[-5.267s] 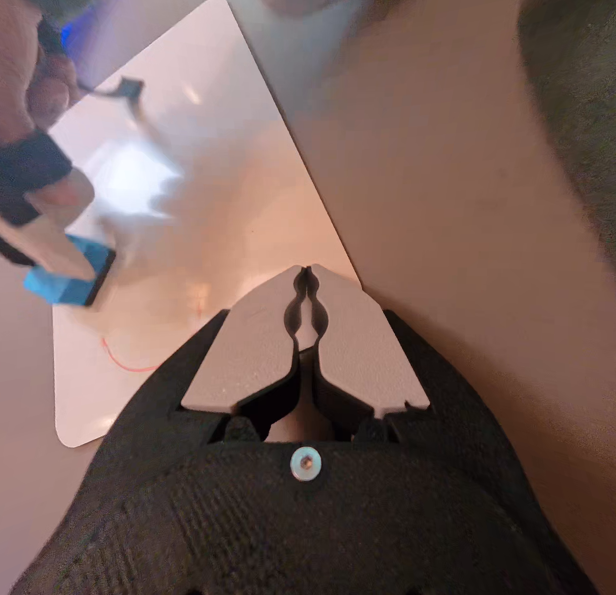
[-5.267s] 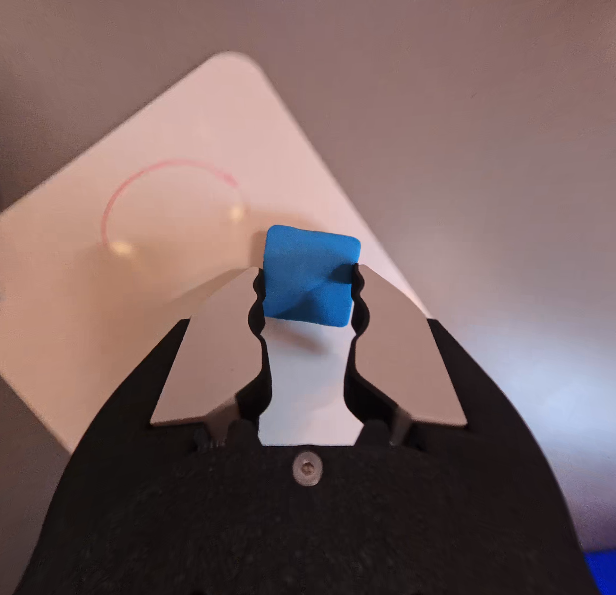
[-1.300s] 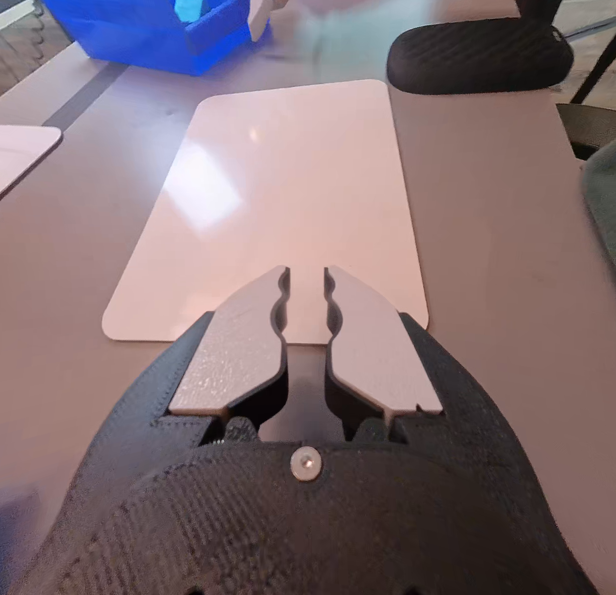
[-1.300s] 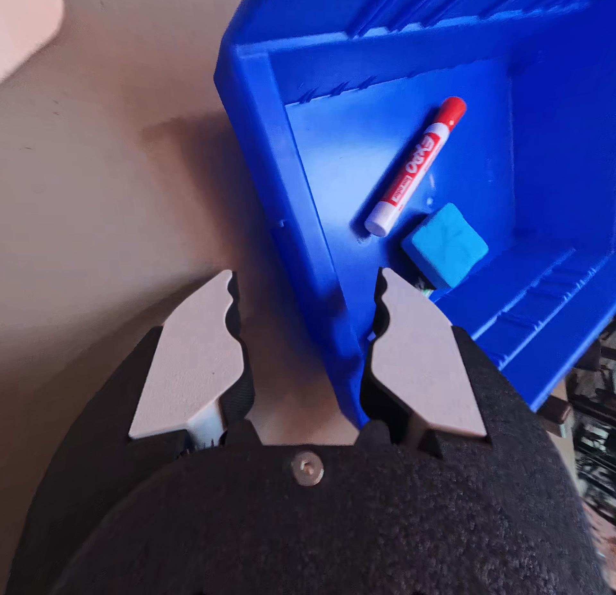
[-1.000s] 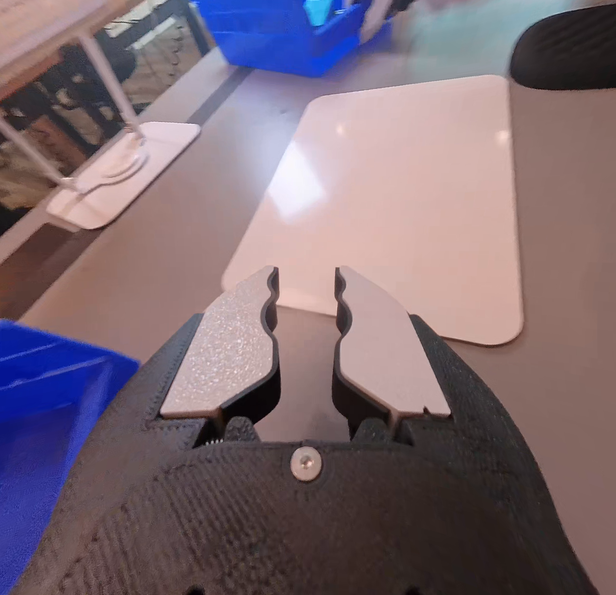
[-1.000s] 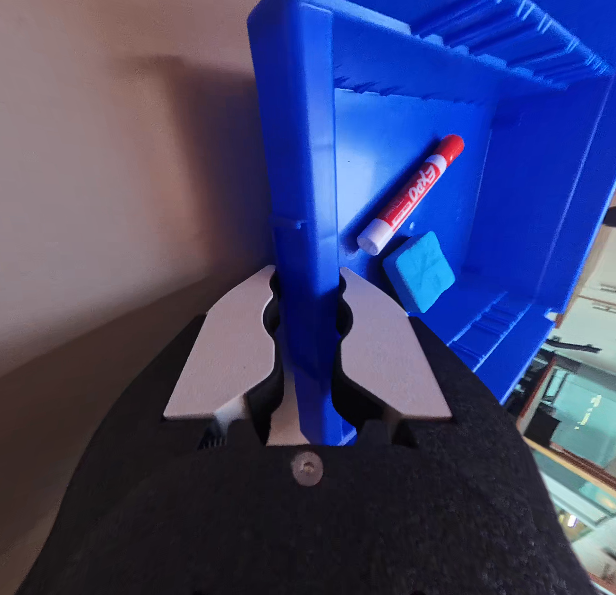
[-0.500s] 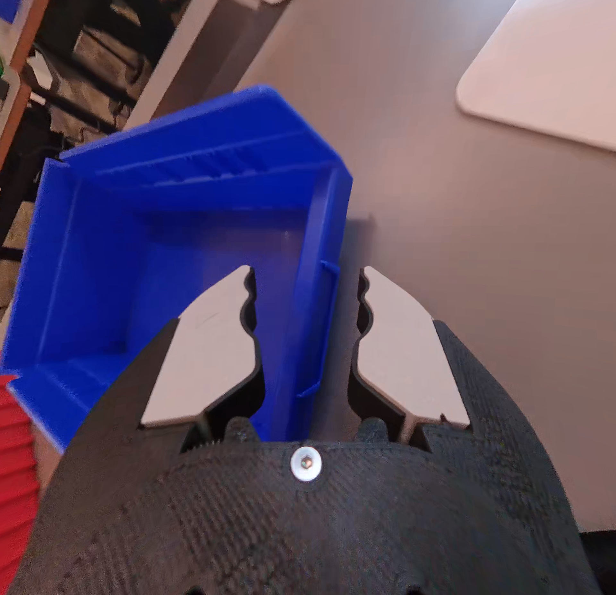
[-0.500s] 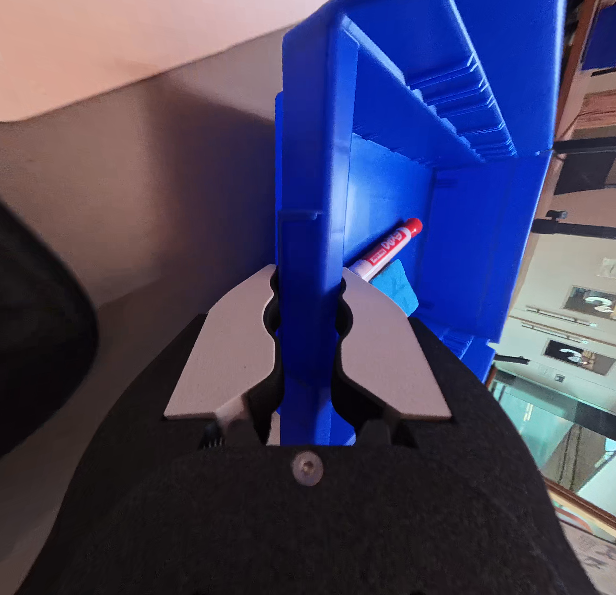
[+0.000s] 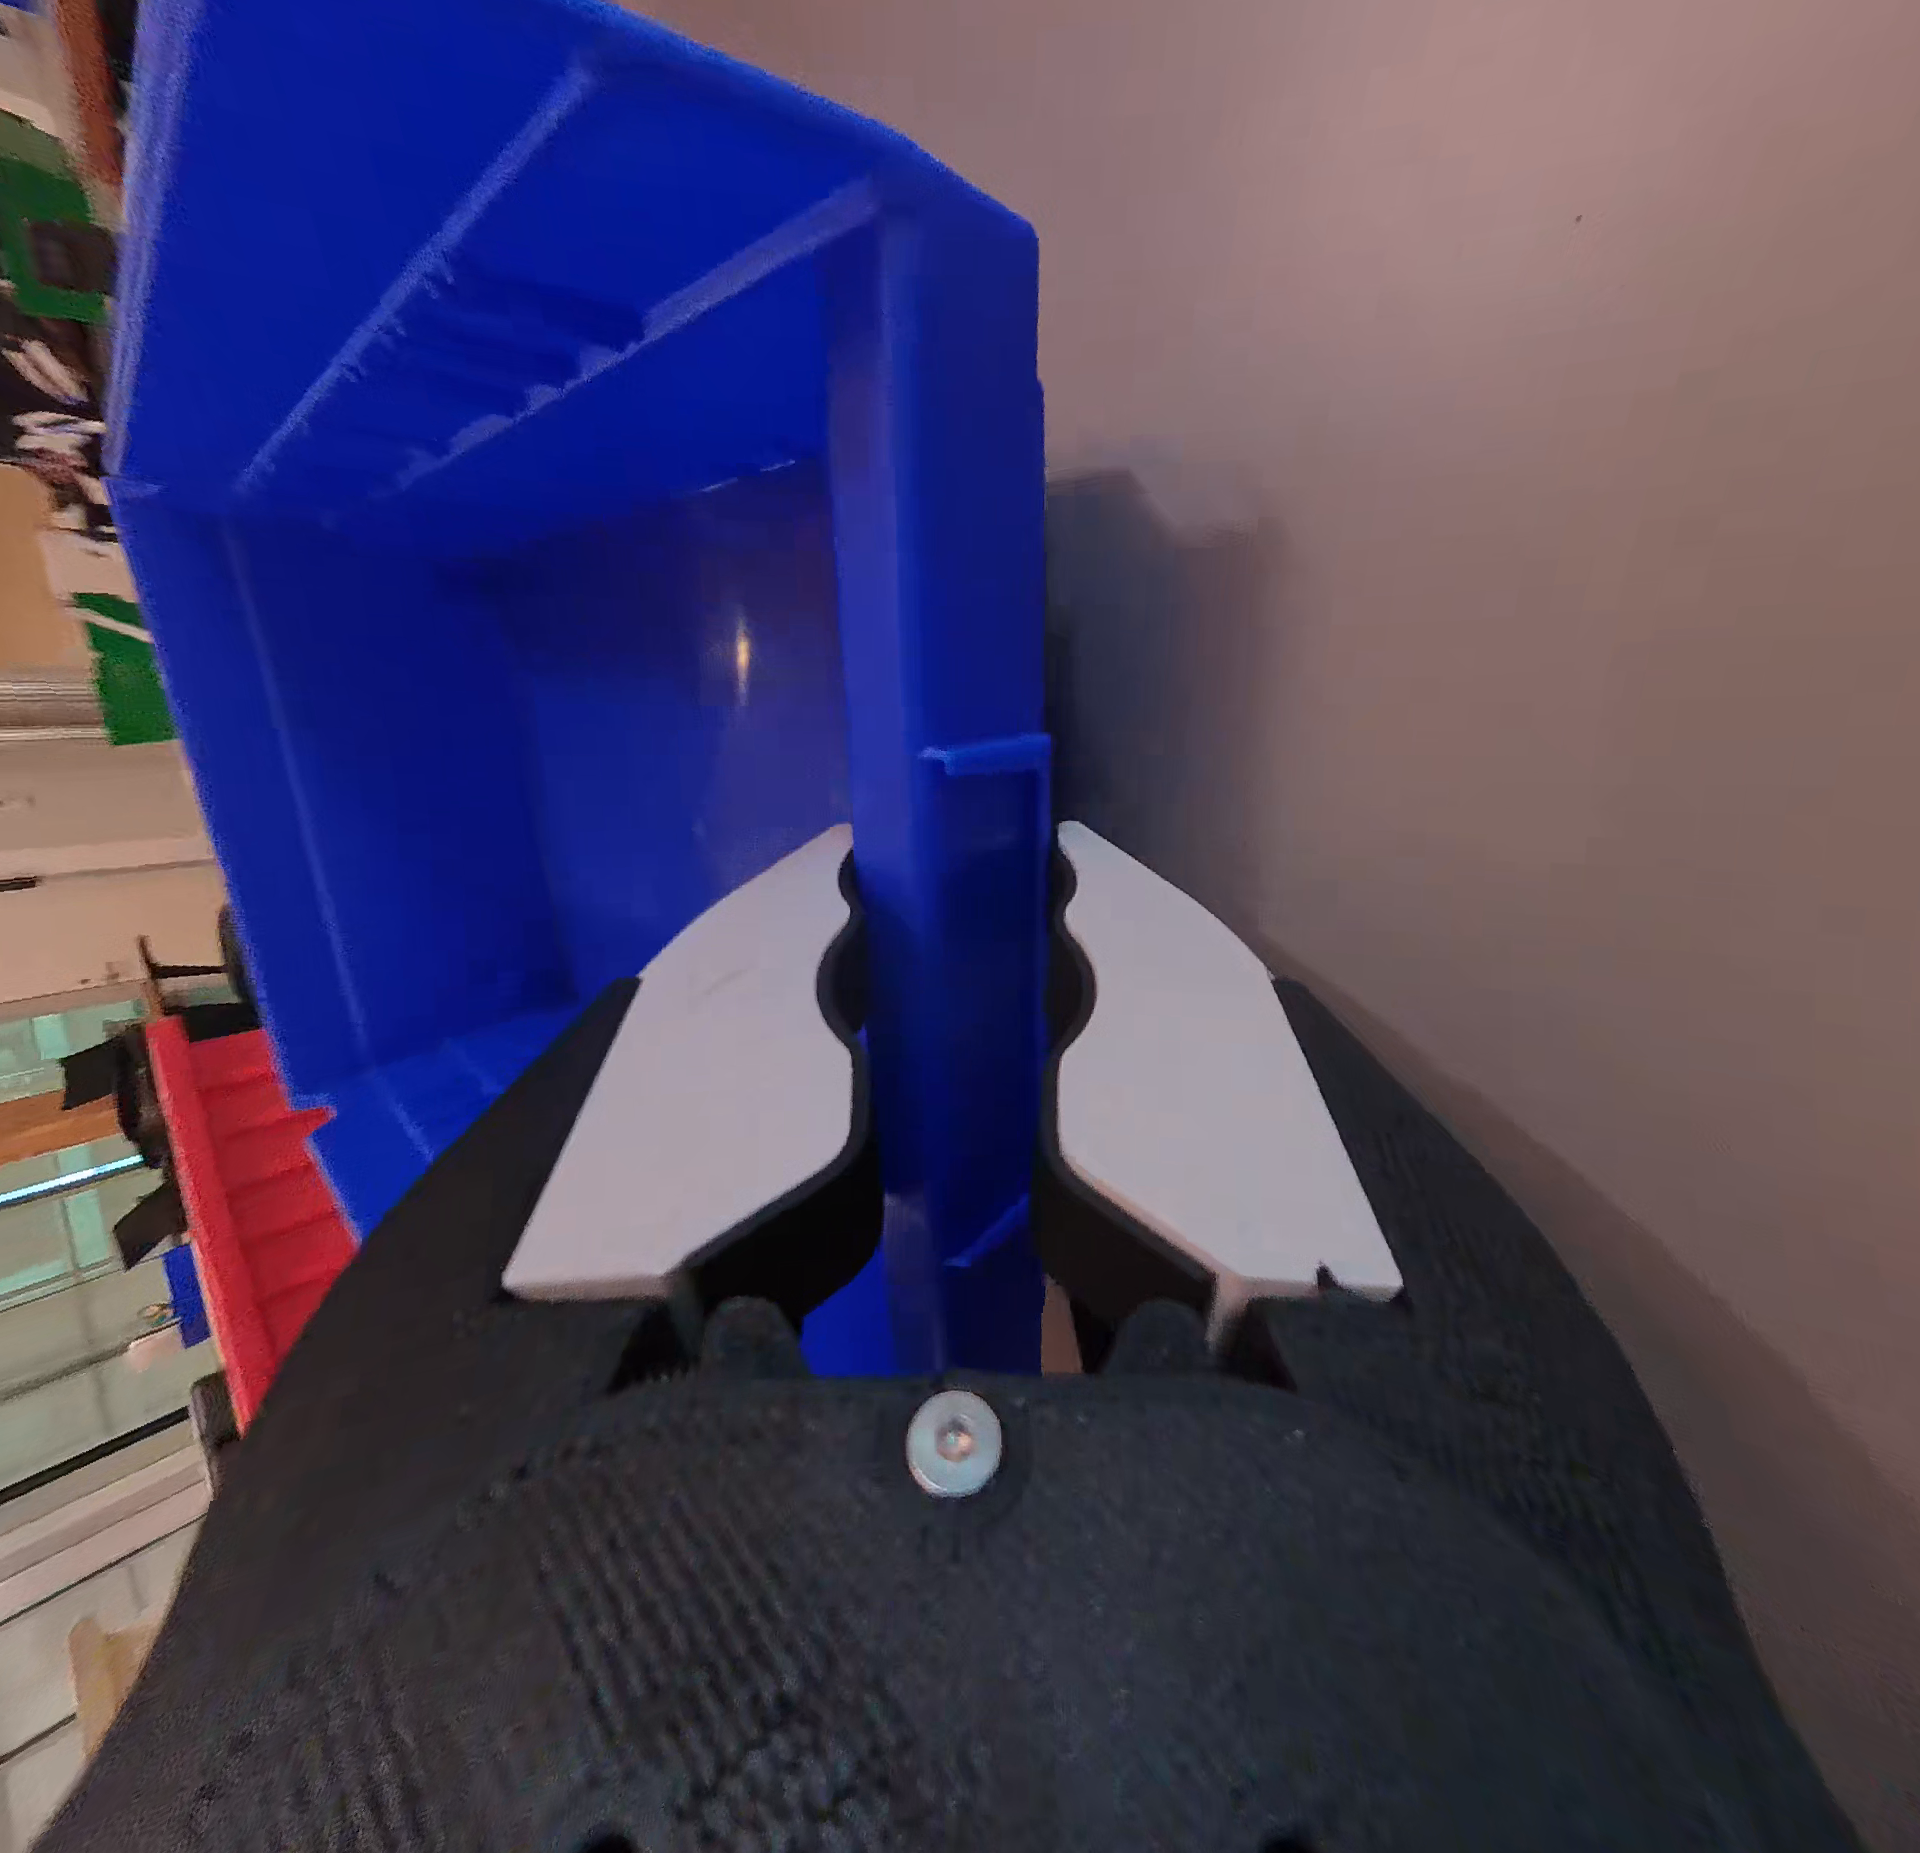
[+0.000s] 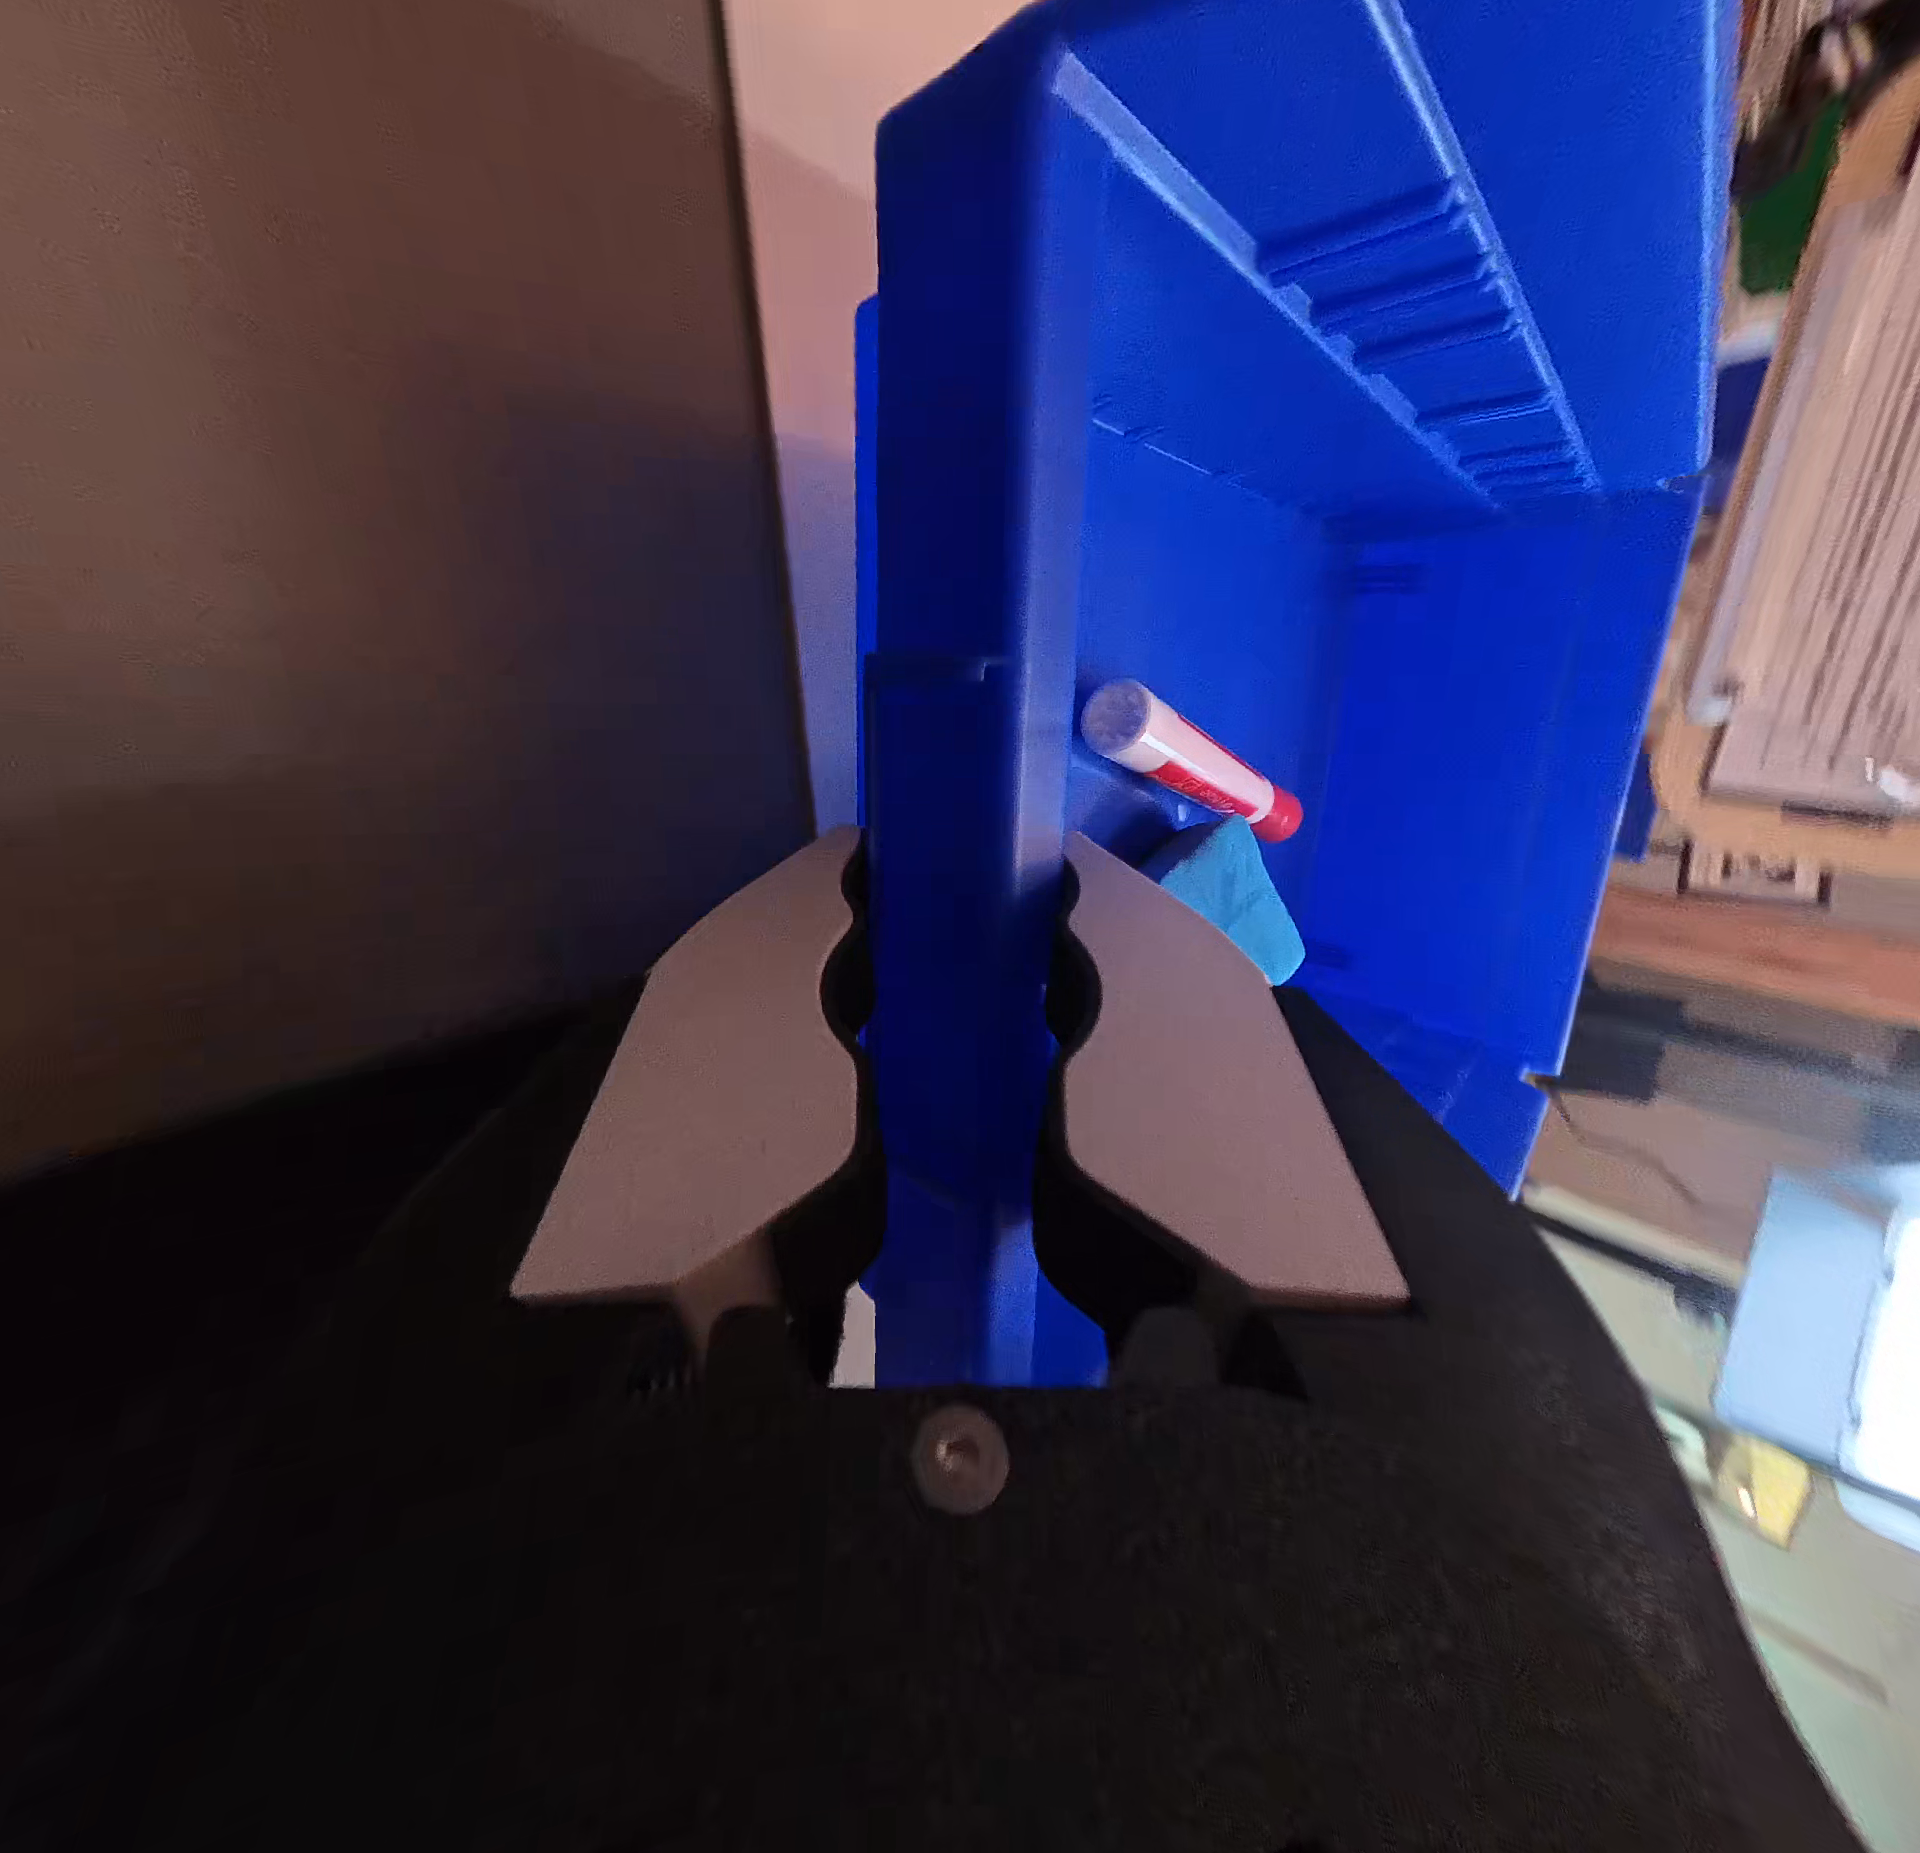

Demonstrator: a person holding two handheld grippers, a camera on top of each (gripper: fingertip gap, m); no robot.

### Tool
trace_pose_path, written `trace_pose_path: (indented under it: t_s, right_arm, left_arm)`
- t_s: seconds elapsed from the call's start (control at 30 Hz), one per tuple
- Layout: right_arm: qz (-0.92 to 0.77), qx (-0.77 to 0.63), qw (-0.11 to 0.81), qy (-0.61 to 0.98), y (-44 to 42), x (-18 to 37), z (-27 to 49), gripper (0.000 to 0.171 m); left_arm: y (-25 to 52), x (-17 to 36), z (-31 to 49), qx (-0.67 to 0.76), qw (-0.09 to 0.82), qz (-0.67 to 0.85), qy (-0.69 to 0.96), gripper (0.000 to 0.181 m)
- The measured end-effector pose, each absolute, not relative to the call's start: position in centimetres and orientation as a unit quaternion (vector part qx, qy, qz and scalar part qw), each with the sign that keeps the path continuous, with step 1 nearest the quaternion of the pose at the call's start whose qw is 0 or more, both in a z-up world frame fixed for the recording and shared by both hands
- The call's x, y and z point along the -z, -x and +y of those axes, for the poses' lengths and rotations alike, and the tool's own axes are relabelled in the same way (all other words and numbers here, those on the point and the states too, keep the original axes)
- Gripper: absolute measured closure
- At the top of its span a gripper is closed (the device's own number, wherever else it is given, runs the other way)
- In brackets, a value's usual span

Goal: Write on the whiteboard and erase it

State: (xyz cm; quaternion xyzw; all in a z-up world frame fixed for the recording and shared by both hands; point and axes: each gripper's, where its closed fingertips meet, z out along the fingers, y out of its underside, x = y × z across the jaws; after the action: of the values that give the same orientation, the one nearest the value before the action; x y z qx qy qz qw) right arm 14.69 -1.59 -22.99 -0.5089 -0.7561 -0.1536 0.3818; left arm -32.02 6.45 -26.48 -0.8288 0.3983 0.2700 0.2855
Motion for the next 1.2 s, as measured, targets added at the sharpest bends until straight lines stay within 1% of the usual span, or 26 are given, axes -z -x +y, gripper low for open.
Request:
trace_pose_path:
  t_s: [0.13, 0.23, 0.37, 0.47, 0.53, 0.57, 0.6, 0.7, 0.77, 0.83, 1.03, 1.2]
  right_arm:
    - [-0.798, 0.091, 0.389, 0.452, -7.6, 24.1, -4.6, 0.141]
    - [-0.826, 0.052, 0.393, 0.401, -1.2, 25.1, -5.7, 0.141]
    - [-0.851, 0.031, 0.404, 0.333, 8.4, 26.1, -5.4, 0.141]
    - [-0.853, 0.028, 0.417, 0.312, 16.0, 26.7, -3.7, 0.140]
    - [-0.832, 0.041, 0.448, 0.325, 20.6, 26.5, -1.1, 0.135]
    - [-0.815, 0.063, 0.462, 0.343, 22.1, 26.3, 0.5, 0.125]
    - [-0.804, 0.068, 0.473, 0.355, 23.2, 25.8, 1.3, 0.123]
    - [-0.786, -0.012, 0.485, 0.383, 23.1, 24.0, -0.5, 0.122]
    - [-0.774, -0.057, 0.484, 0.404, 21.0, 23.1, -1.6, 0.121]
    - [-0.748, -0.098, 0.486, 0.442, 18.3, 22.3, -1.8, 0.116]
    - [-0.561, -0.270, 0.522, 0.583, 10.0, 18.0, 0.2, 0.098]
    - [-0.443, -0.312, 0.573, 0.614, 3.8, 14.1, 0.5, 0.096]
  left_arm:
    - [33.3, 23.0, 4.4, -0.281, 0.354, 0.360, 0.816, 0.150]
    - [34.6, 20.0, 2.3, -0.313, 0.380, 0.349, 0.798, 0.151]
    - [35.9, 15.7, -0.8, -0.341, 0.396, 0.339, 0.783, 0.151]
    - [35.7, 12.7, -2.7, -0.346, 0.414, 0.330, 0.774, 0.151]
    - [35.5, 11.1, -3.4, -0.354, 0.423, 0.325, 0.768, 0.151]
    - [35.3, 10.5, -3.6, -0.359, 0.428, 0.325, 0.764, 0.151]
    - [35.0, 10.0, -3.7, -0.362, 0.432, 0.326, 0.759, 0.151]
    - [33.5, 9.4, -3.5, -0.362, 0.441, 0.344, 0.746, 0.151]
    - [31.7, 9.7, -3.2, -0.350, 0.447, 0.365, 0.738, 0.151]
    - [29.4, 10.3, -2.7, -0.333, 0.452, 0.388, 0.731, 0.151]
    - [20.4, 14.2, -0.3, -0.278, 0.466, 0.476, 0.693, 0.150]
    - [12.5, 17.9, 1.2, -0.240, 0.466, 0.549, 0.651, 0.150]
